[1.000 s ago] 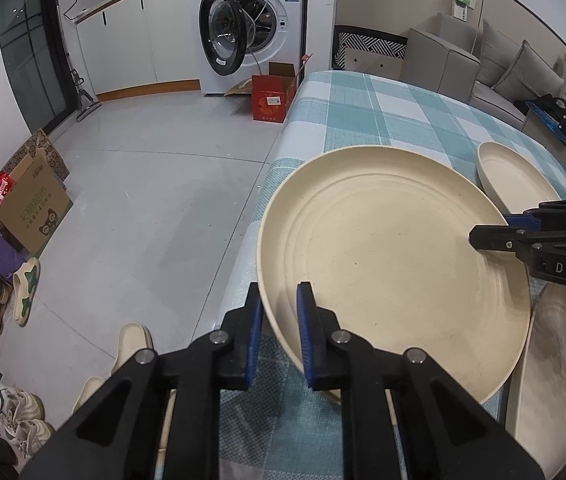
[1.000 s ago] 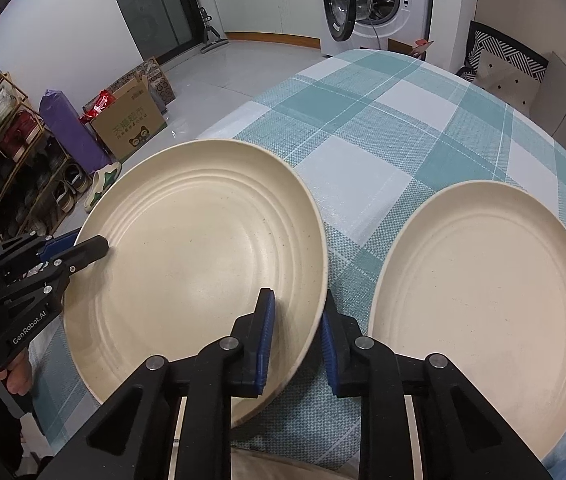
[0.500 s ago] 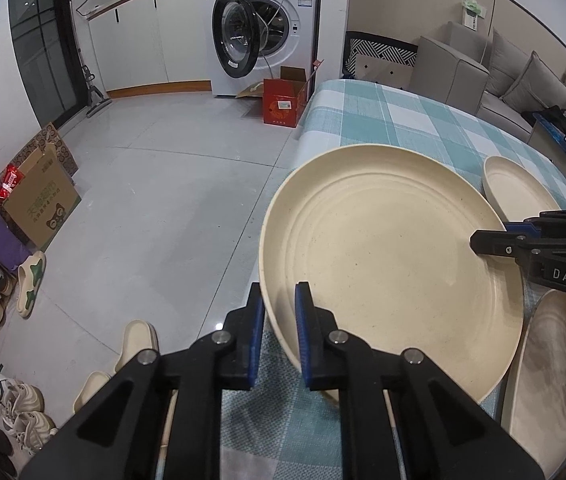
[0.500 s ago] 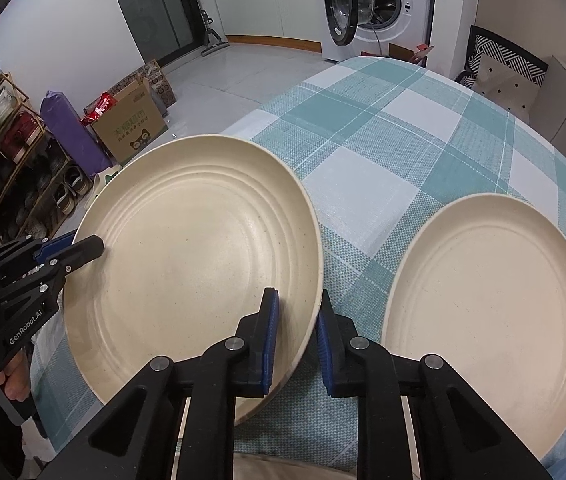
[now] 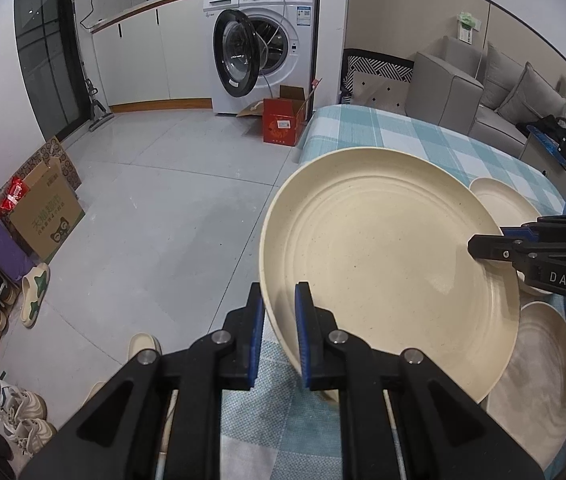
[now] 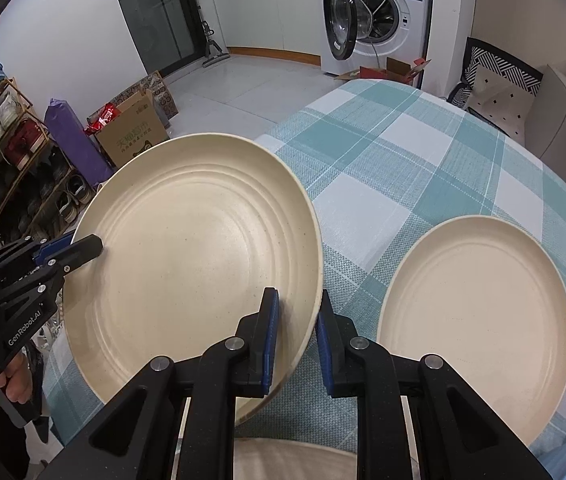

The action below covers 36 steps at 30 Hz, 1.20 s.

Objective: Organize plates and bowls
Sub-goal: 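Lift the cream plate with the right gripper and carry it toward the other plates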

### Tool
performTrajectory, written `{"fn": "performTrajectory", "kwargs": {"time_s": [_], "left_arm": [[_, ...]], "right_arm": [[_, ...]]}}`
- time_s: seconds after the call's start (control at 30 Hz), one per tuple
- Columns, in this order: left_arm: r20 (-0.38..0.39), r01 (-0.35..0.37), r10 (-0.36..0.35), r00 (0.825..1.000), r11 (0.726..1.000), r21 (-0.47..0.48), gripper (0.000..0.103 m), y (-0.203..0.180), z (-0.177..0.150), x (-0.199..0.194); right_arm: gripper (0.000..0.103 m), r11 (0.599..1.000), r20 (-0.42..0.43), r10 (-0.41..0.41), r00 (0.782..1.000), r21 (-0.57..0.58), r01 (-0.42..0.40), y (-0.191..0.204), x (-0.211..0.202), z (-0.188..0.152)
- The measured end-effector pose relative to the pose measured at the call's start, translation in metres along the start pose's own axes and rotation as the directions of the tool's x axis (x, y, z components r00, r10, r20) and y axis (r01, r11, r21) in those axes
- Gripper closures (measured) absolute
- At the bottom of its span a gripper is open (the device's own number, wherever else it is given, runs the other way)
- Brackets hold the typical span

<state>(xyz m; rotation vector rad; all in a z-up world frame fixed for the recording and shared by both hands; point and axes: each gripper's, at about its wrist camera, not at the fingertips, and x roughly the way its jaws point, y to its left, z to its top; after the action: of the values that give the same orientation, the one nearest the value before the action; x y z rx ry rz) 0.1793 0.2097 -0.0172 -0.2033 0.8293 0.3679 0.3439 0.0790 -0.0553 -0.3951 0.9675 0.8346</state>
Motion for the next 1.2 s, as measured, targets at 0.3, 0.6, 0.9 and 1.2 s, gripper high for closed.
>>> {"fn": "performTrajectory", "kwargs": {"time_s": [0.3, 0.6, 0.9, 1.2], "left_arm": [[0.036, 0.013, -0.014, 0.999, 1.0, 0.019, 0.09, -0.011, 0.009, -0.017], [0.072, 0.037, -0.041, 0.997, 0.998, 0.054, 0.09, -0.028, 0.012, -0.037], [0.091, 0.06, -0.068, 0.994, 0.994, 0.091, 0.09, -0.047, 0.008, -0.054], [0.106, 0.083, -0.097, 0.99, 0.989, 0.122, 0.09, -0.059, 0.006, -0.07]], "right_arm": [[0.085, 1.0, 0.024, -0.023, 0.999, 0.021, 0.022, -0.003, -0.028, -0.003], [0.085, 0.998, 0.059, -0.057, 0.997, 0.039, 0.055, -0.006, -0.064, -0.019], [0.085, 0.994, 0.076, -0.079, 0.994, 0.076, 0.073, -0.014, -0.093, -0.039], [0.085, 0.992, 0.094, -0.091, 0.991, 0.099, 0.081, -0.018, -0.115, -0.054]]}}
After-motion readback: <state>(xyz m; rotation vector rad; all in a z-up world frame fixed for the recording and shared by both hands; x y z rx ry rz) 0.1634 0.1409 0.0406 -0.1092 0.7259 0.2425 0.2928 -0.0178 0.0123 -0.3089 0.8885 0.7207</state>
